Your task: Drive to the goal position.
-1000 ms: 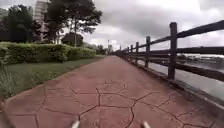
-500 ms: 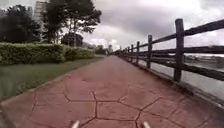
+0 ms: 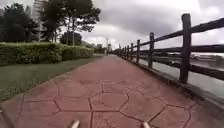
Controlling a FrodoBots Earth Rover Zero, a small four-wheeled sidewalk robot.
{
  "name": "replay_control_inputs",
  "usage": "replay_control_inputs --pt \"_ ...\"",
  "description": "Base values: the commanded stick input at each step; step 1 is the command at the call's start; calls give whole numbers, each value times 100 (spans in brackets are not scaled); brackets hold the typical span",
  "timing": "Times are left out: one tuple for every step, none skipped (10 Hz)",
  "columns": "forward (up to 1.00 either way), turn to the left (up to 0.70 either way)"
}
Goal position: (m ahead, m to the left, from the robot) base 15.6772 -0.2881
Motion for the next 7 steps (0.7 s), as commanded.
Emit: replay_control_inputs --pt "50 0" --pt "50 0" --pt "50 0" --pt "50 0" --pt "50 0" --pt "50 0" --pt "50 0"
